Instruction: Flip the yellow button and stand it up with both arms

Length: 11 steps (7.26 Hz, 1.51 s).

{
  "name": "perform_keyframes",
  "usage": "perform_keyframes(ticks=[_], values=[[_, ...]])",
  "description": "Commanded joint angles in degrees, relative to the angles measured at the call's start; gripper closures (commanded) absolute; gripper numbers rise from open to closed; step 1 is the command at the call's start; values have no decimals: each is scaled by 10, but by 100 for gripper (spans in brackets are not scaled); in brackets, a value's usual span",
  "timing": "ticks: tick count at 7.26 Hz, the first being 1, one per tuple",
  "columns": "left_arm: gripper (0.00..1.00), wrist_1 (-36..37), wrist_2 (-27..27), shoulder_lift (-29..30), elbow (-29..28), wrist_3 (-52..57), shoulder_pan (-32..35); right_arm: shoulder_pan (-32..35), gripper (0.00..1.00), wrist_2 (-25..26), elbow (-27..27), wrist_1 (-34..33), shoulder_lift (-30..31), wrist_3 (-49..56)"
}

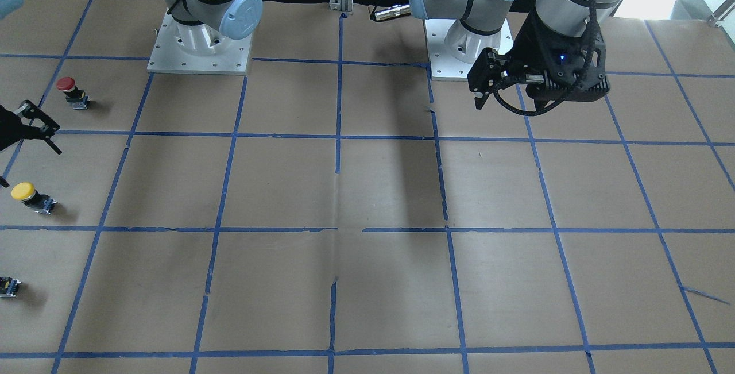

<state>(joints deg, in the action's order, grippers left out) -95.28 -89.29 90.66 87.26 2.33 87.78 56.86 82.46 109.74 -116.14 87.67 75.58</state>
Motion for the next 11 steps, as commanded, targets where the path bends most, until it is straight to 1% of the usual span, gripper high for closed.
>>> perform_keyframes(ticks=[1, 2, 3, 4, 5, 6, 7, 8, 9, 10, 11], values=[[0, 0, -1, 0, 1, 0, 0, 68, 1, 26, -7, 60, 53, -282], [0, 0, -1, 0, 4, 0, 0, 91, 0, 27, -25, 69, 52, -346], [0, 3, 1, 0, -2, 0, -2, 117, 0, 34, -54, 96, 53, -369], [0, 3, 0, 1, -1, 0, -2, 120, 0, 44, -85, 147, 52, -415], [0, 2, 0, 0, -2, -1, -1, 125, 0, 39, -110, 190, 52, -467], [0, 2, 0, 0, -2, -2, -1, 148, 0, 45, -124, 199, 53, -526], [0, 2, -1, 0, -2, -1, -1, 188, 0, 49, -128, 220, 60, -620], [0, 2, 0, 0, -2, -1, -1, 221, 0, 66, -126, 226, 70, -696], [0, 2, 0, 0, -3, -1, -1, 253, 0, 75, -126, 251, 81, -769], [0, 2, 0, 0, -3, -1, -1, 288, 0, 85, -125, 275, 89, -828], [0, -2, -1, -7, -3, -1, -1, 327, 0, 84, -122, 274, 89, -858]])
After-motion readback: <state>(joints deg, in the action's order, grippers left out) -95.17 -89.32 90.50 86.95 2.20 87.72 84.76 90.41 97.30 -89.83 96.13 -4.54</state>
